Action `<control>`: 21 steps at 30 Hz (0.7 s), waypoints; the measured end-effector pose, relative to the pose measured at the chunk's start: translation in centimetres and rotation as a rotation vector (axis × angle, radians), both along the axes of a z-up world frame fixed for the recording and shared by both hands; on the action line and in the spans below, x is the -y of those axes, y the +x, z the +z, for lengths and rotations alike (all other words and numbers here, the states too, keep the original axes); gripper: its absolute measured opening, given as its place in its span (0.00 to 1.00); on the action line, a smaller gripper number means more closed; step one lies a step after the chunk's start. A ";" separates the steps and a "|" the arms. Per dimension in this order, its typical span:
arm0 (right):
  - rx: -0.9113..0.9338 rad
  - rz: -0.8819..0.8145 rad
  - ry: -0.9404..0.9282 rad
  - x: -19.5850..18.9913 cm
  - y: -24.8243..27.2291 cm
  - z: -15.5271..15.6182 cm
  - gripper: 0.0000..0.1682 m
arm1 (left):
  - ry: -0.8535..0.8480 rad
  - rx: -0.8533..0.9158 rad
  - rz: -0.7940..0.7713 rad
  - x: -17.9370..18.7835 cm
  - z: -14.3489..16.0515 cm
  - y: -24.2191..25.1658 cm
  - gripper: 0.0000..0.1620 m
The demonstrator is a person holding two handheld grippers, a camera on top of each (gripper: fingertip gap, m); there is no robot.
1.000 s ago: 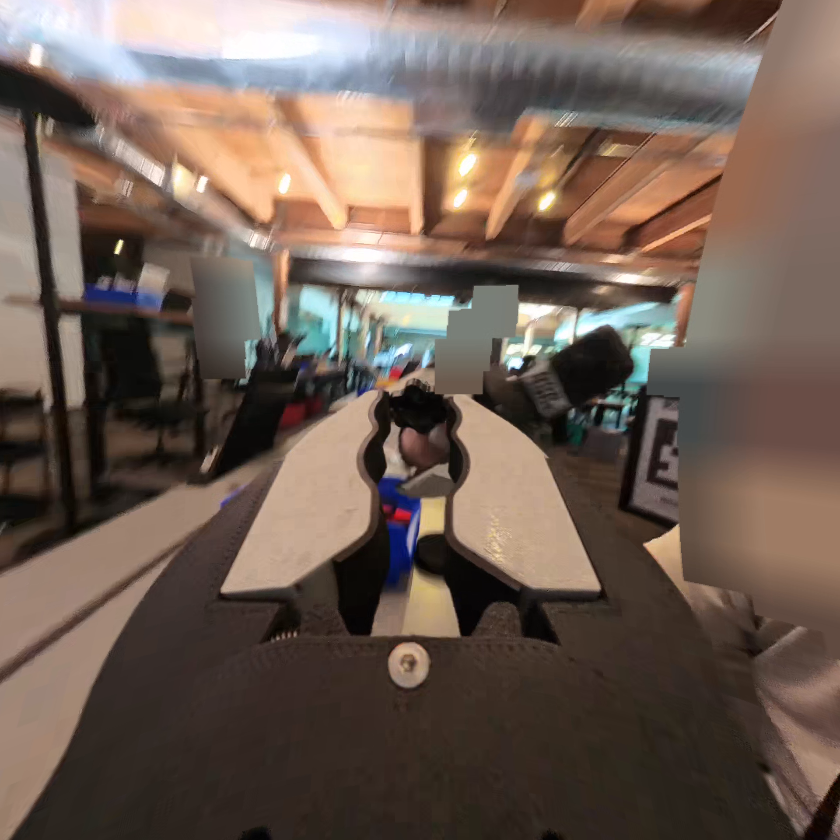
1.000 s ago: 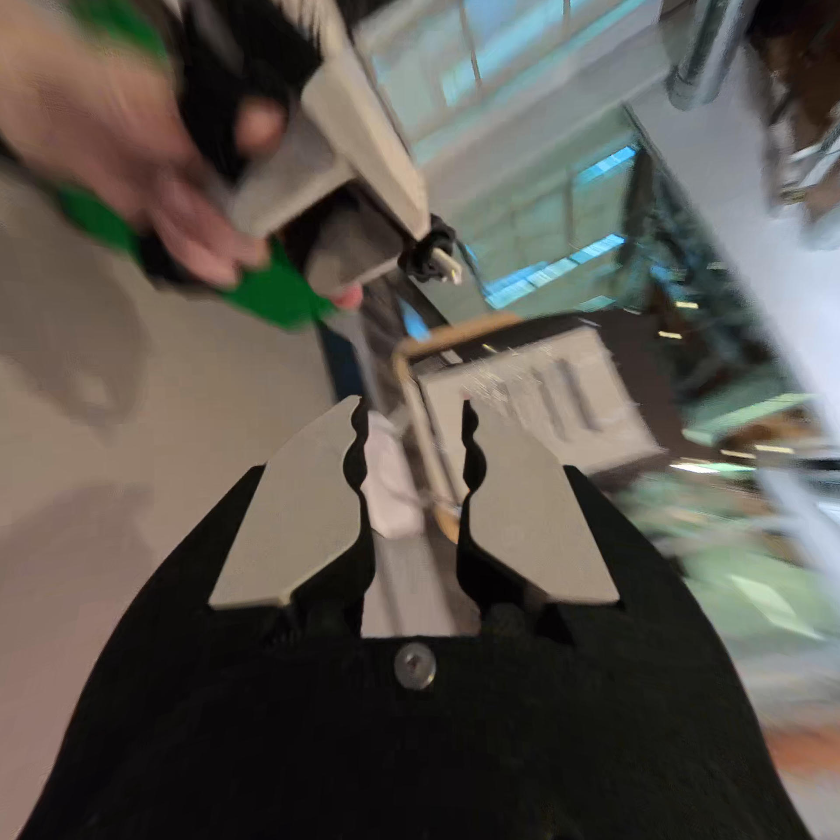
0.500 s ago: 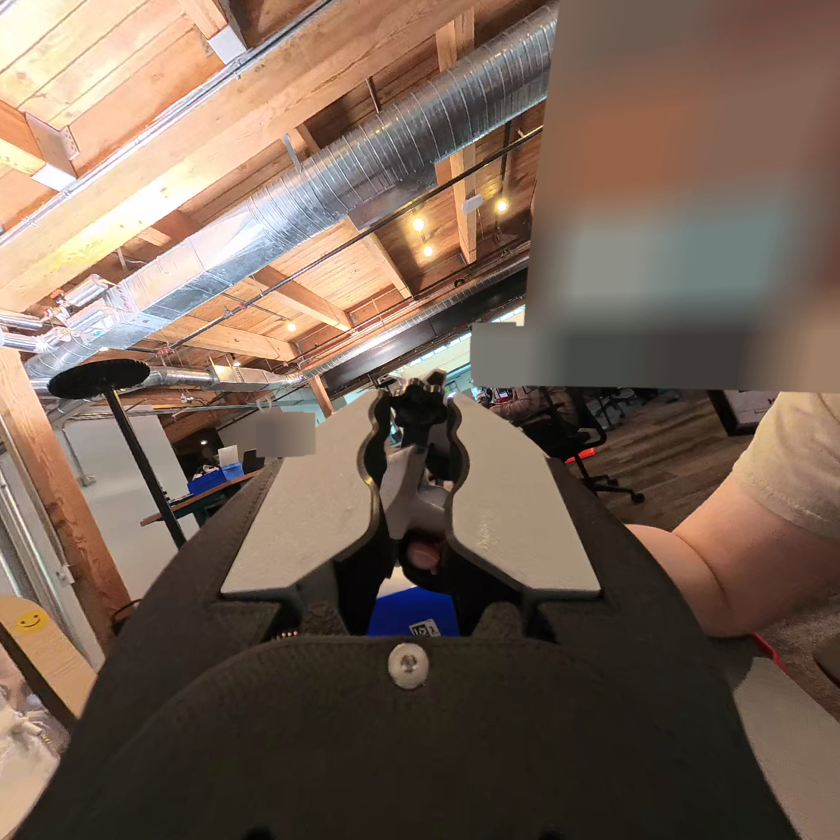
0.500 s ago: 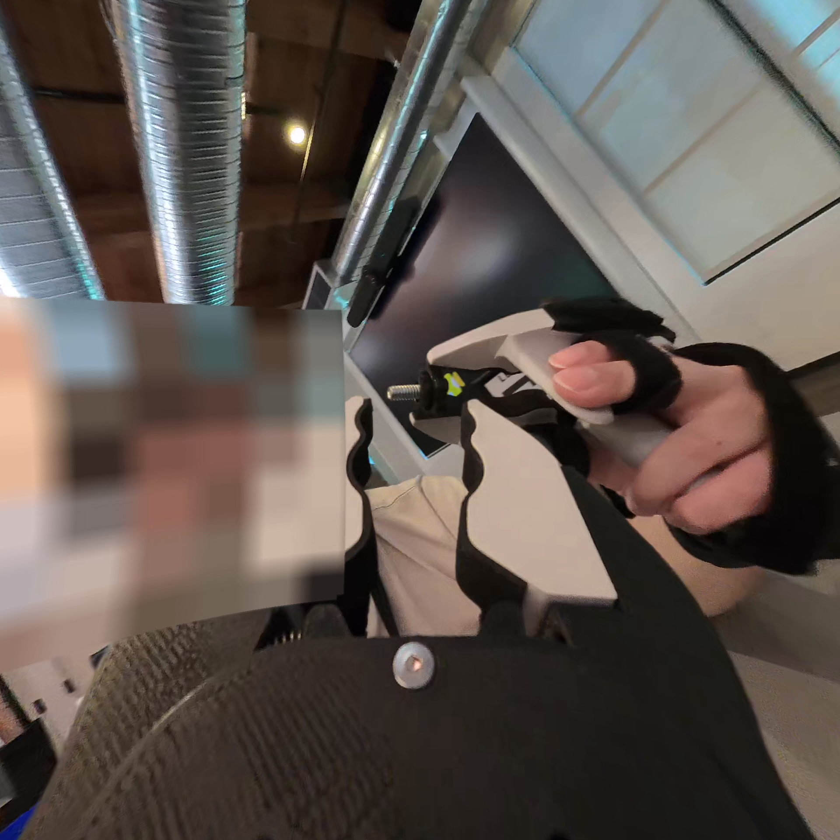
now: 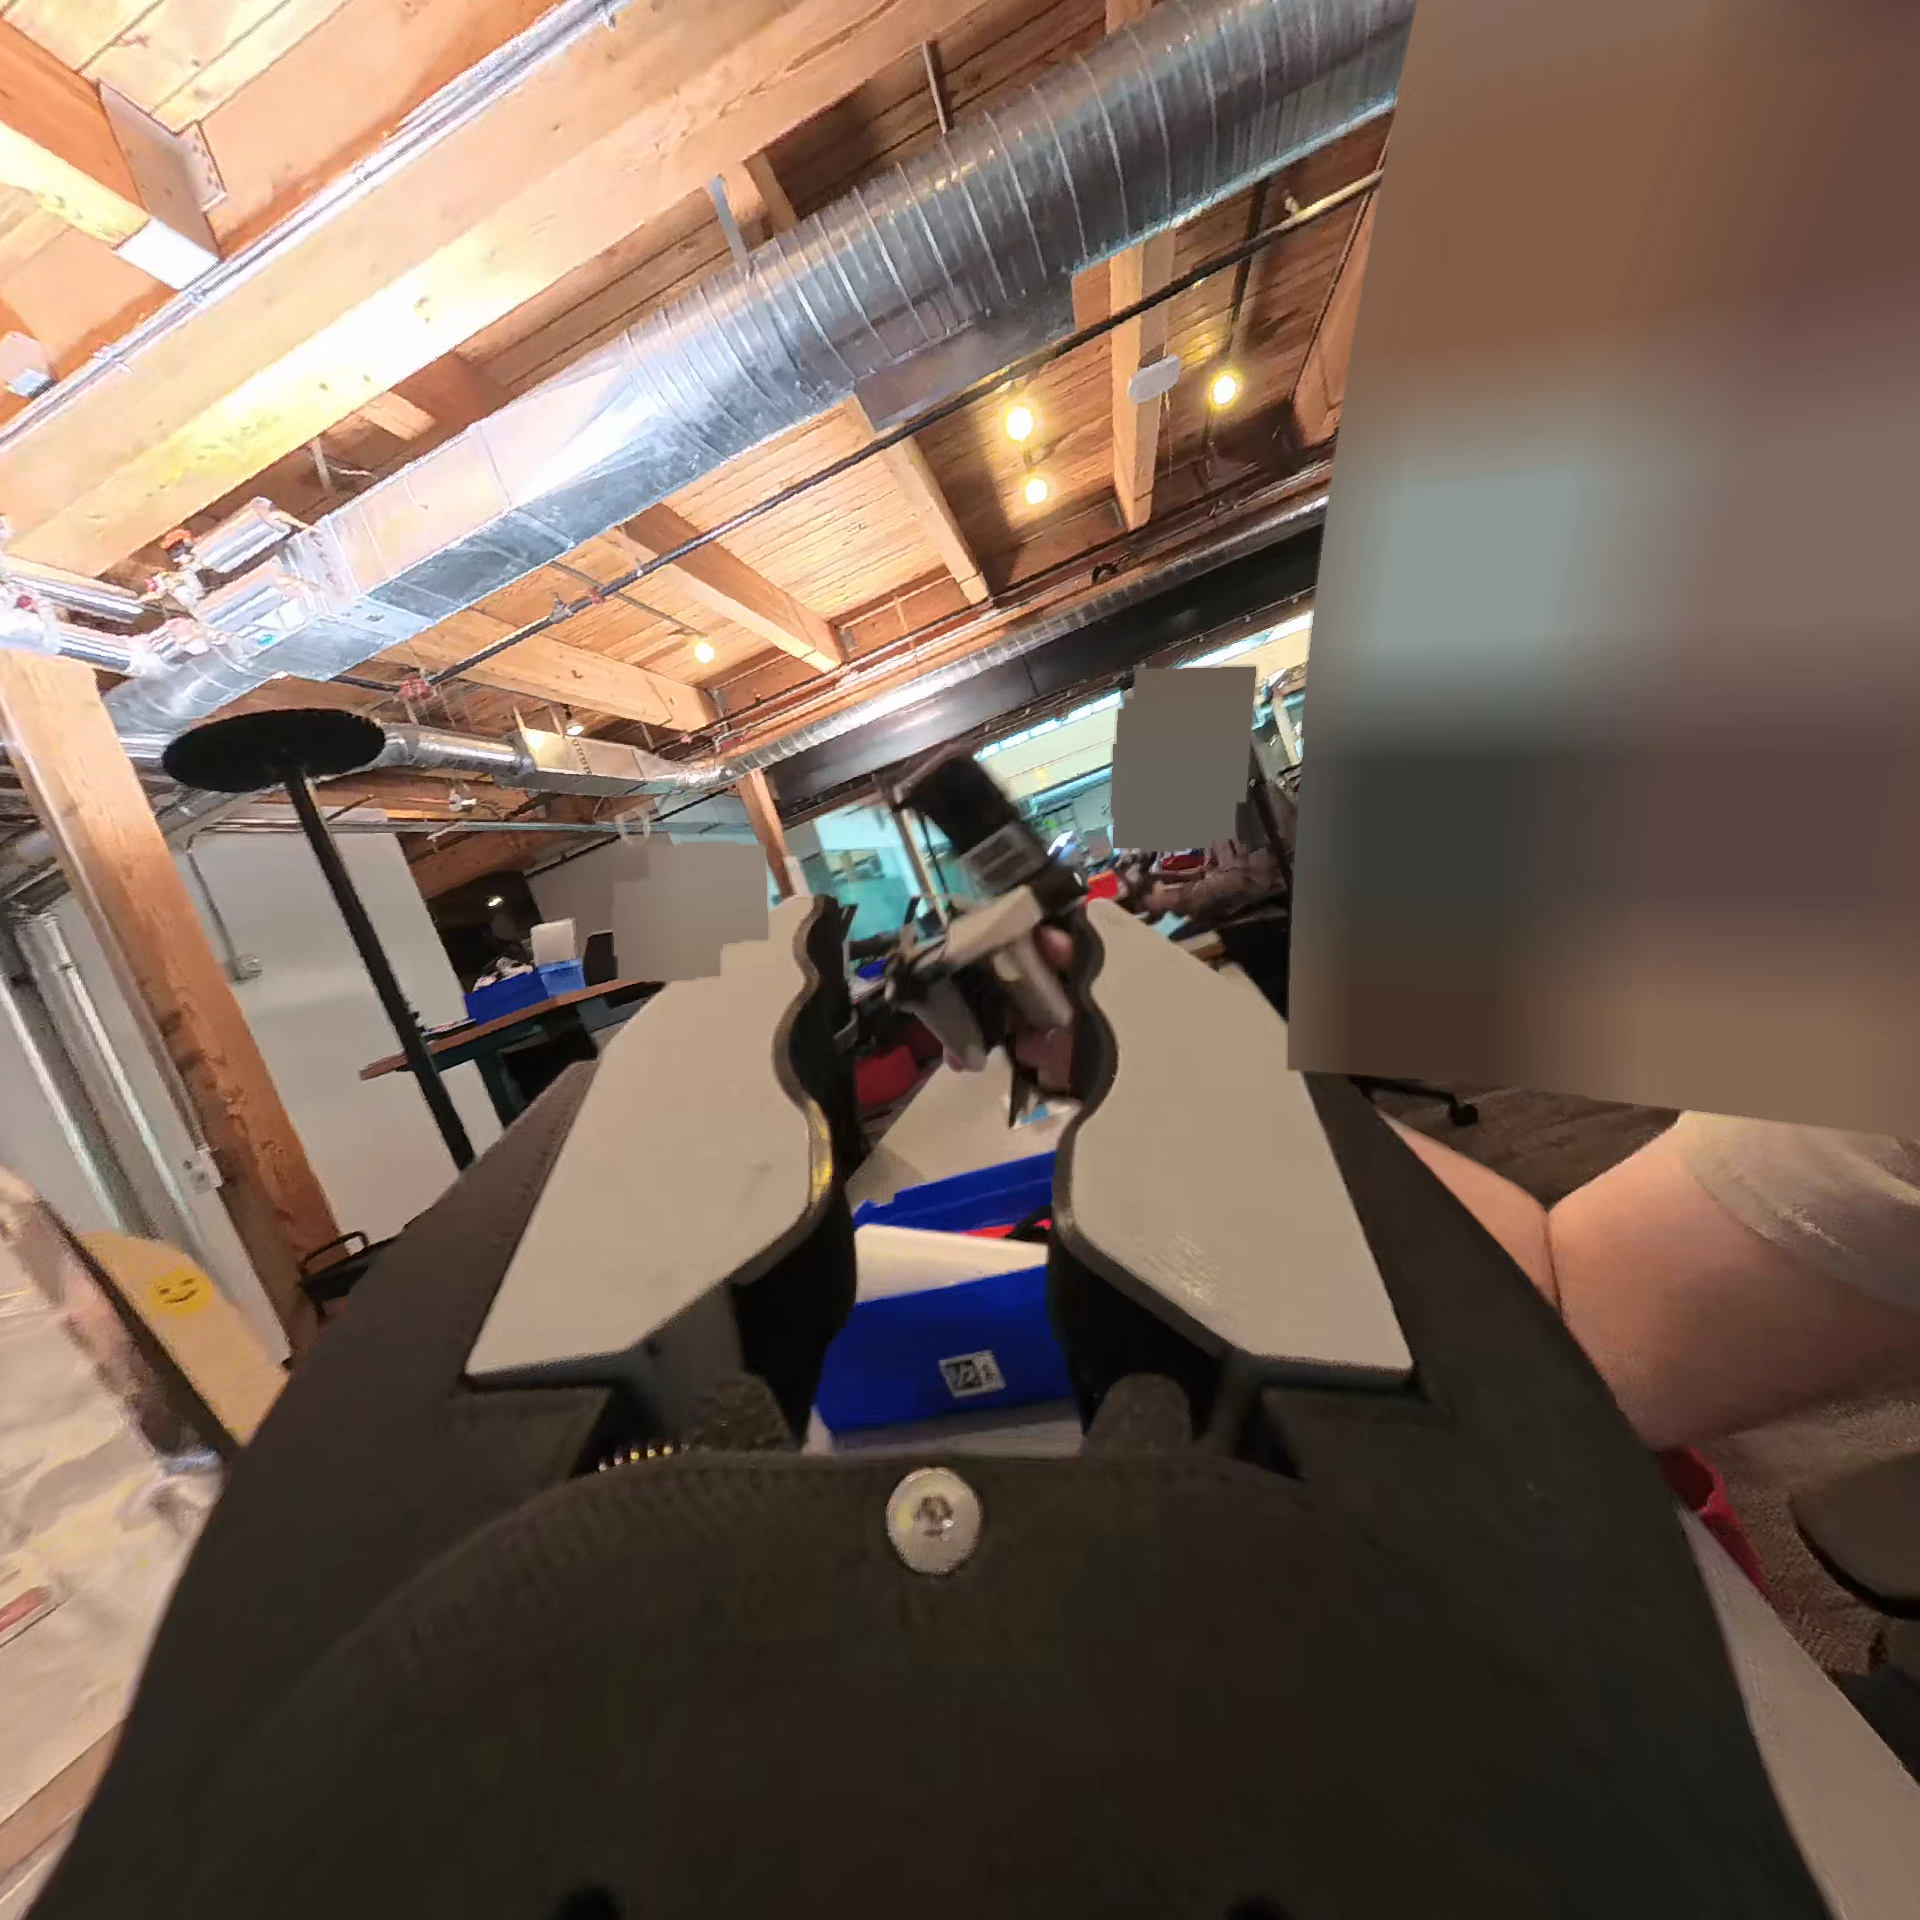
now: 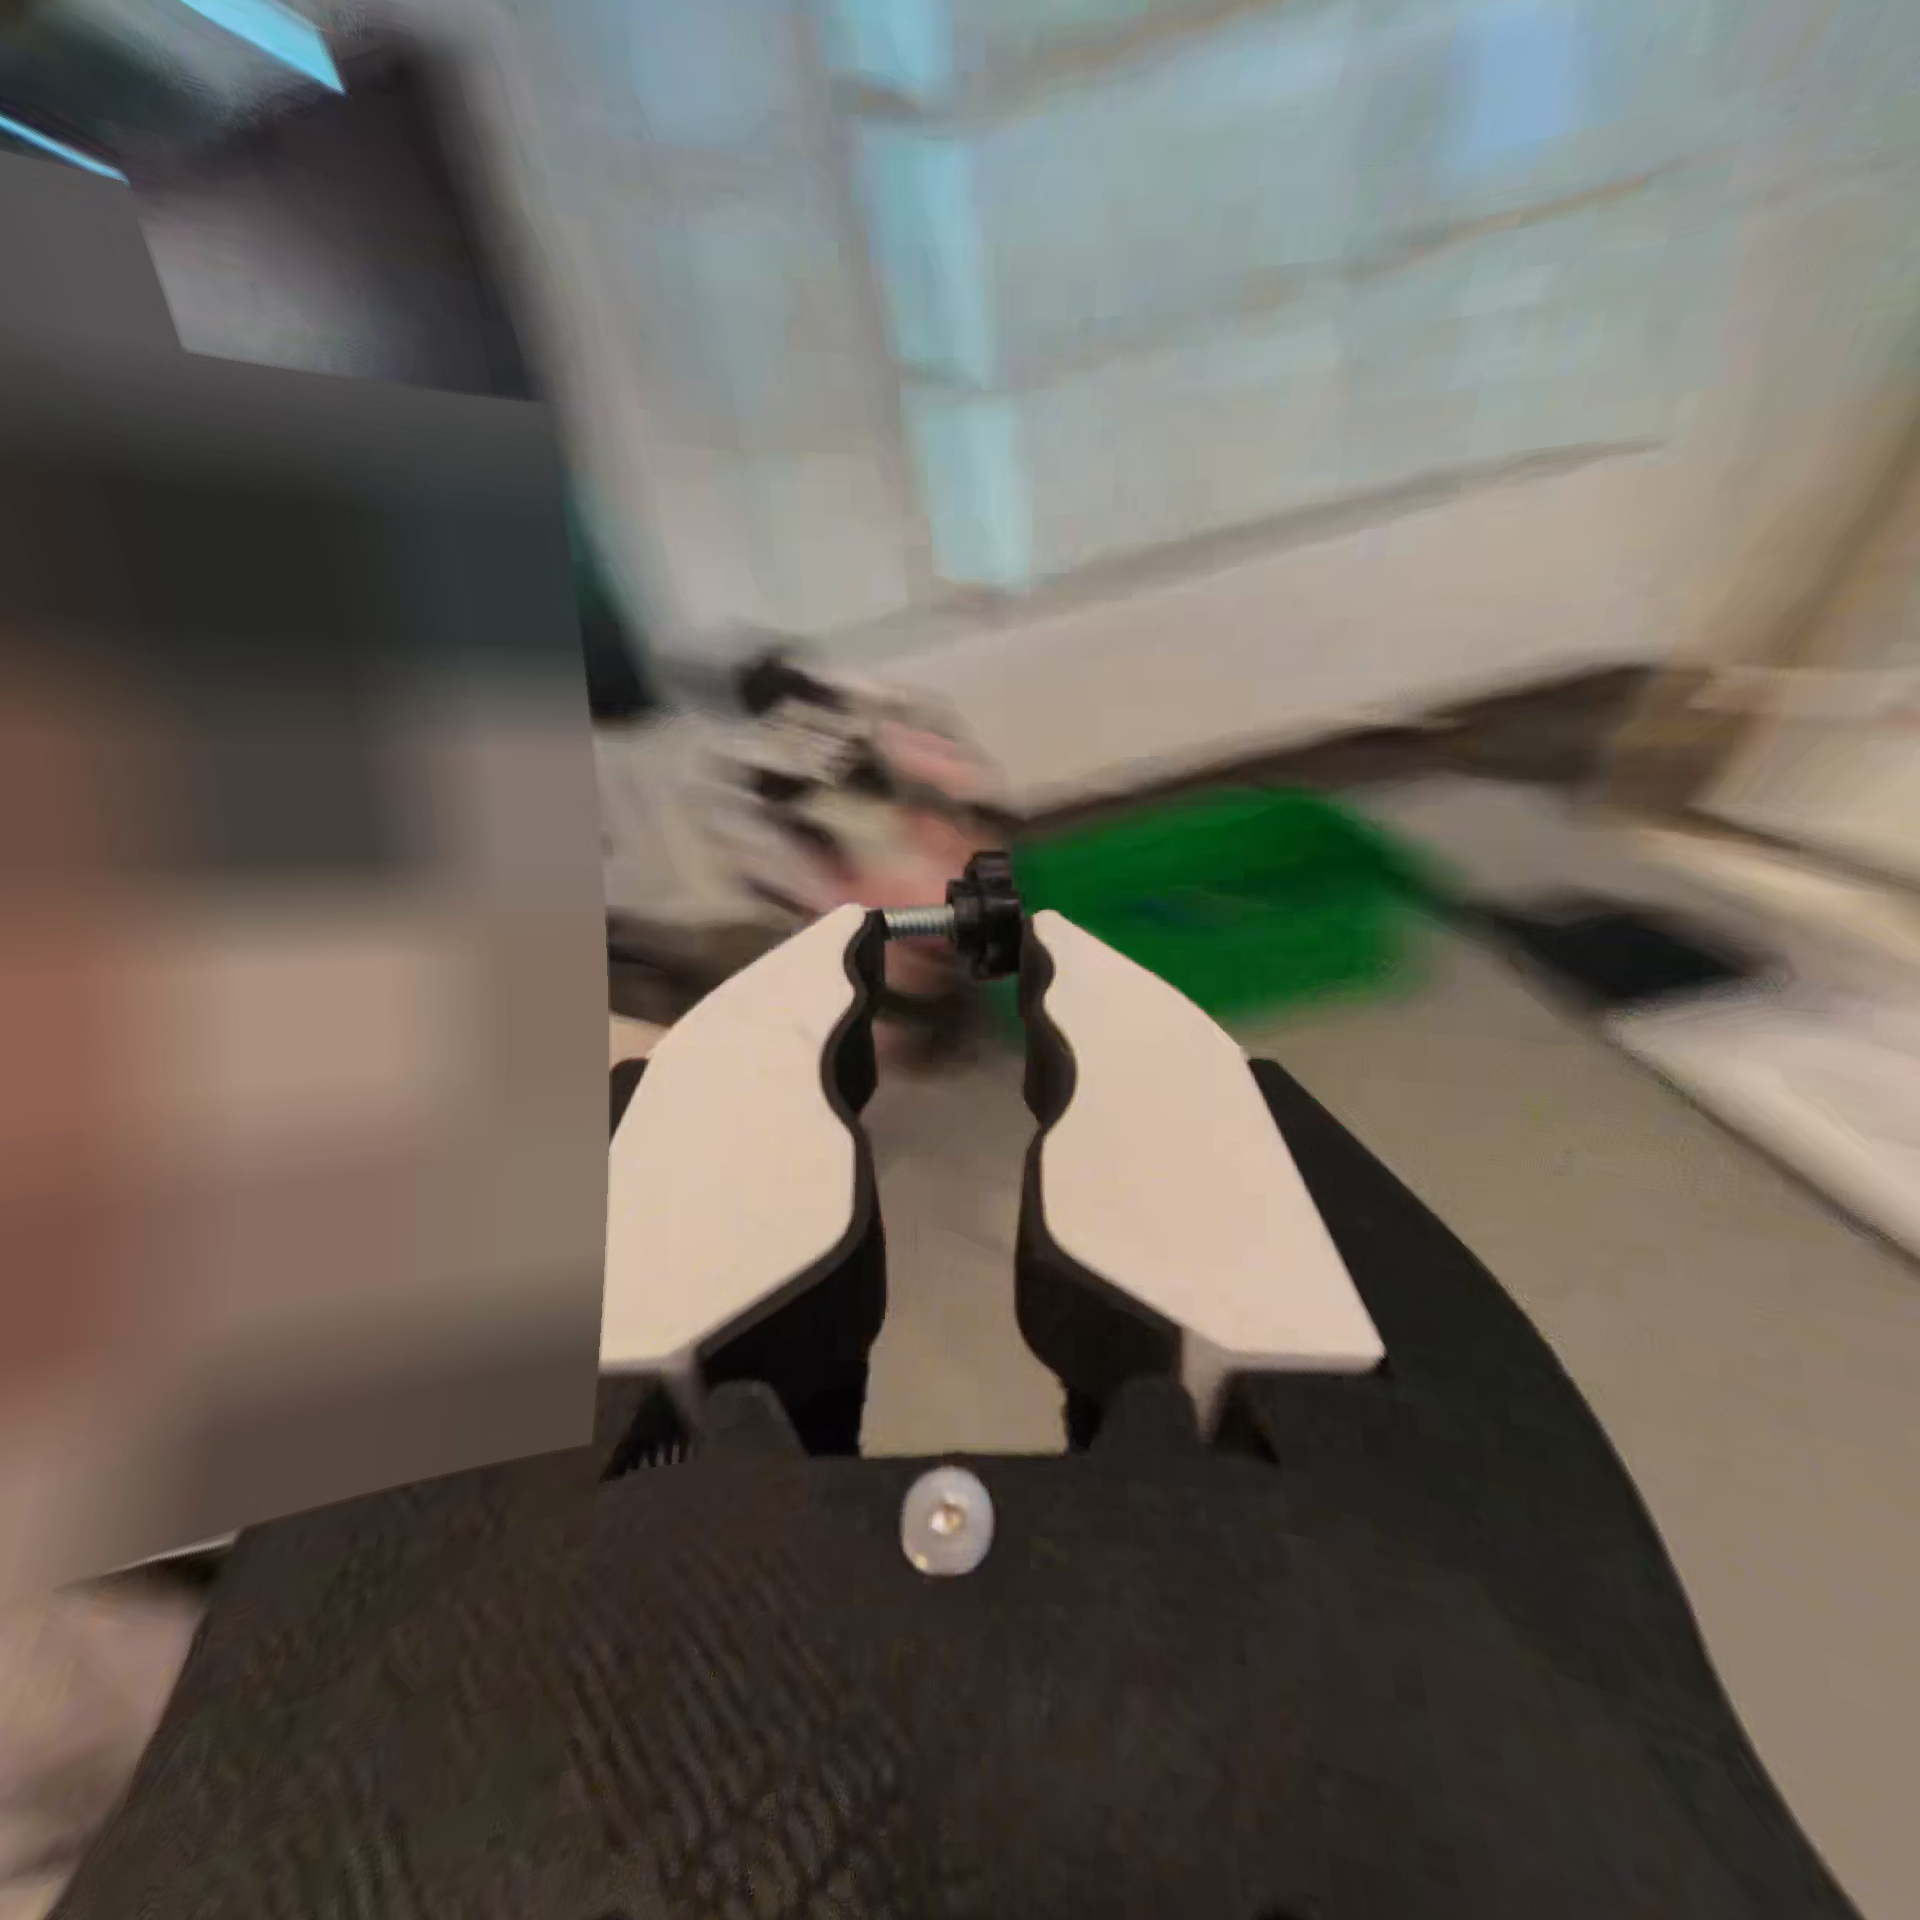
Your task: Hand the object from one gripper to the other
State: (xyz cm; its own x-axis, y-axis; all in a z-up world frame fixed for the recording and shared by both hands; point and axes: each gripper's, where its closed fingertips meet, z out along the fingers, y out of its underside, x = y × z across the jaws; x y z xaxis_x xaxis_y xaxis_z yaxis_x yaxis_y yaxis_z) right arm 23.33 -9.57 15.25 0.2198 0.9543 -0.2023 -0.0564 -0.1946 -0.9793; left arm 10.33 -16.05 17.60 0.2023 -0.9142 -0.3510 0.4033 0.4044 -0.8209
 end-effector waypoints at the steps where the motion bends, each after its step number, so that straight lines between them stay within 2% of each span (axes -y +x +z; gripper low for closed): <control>1: 0.181 -0.355 0.068 -3.4 5.2 -1.9 0.15 | 0.003 -0.020 0.030 -0.1 0.1 -0.2 0.24; 2: 0.366 -0.677 0.087 -5.8 11.7 -4.0 0.15 | 0.006 -0.042 0.063 -0.4 0.2 -0.4 0.24; 3: 0.540 -0.925 0.047 -6.7 18.2 -6.5 0.15 | 0.011 -0.064 0.087 -0.4 0.2 -0.6 0.24; 4: 0.695 -1.087 -0.062 -6.4 23.7 -9.5 0.15 | 0.015 -0.088 0.106 -0.5 0.2 -0.7 0.23; 5: 0.824 -1.175 -0.228 -5.3 28.1 -12.9 0.15 | 0.018 -0.117 0.122 -0.5 0.0 -0.7 0.24; 6: 0.909 -1.200 -0.415 -3.8 31.2 -16.4 0.15 | 0.022 -0.143 0.134 -0.5 -0.2 -0.8 0.24; 8: 0.899 -1.115 -0.707 -1.7 33.3 -21.7 0.16 | 0.036 -0.177 0.150 -0.3 -0.3 -0.9 0.24; 10: 0.842 -1.021 -0.864 -0.3 33.3 -24.8 0.16 | 0.054 -0.186 0.159 0.1 -0.3 -1.0 0.24; 12: 0.920 -1.009 -0.919 0.8 34.2 -26.8 0.16 | 0.069 -0.198 0.156 0.6 -0.3 -0.8 0.24; 14: 0.964 -0.992 -0.947 1.1 34.3 -27.6 0.16 | 0.088 -0.224 0.153 1.1 -0.6 -0.5 0.24; 18: 0.975 -1.061 -1.005 0.2 34.7 -27.9 0.18 | 0.130 -0.286 0.179 1.7 -1.2 0.2 0.27; 21: 0.973 -1.113 -0.950 0.3 34.9 -26.4 0.24 | 0.135 -0.301 0.225 1.6 -1.0 -0.4 0.28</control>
State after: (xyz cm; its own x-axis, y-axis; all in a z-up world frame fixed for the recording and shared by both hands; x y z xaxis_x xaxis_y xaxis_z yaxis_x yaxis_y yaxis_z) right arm 58.26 -9.86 -11.12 0.9960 -0.0801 0.0400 -0.0635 -0.9468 -0.3155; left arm 9.96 -17.63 16.65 0.2622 -0.8004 -0.5392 0.0413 0.5675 -0.8223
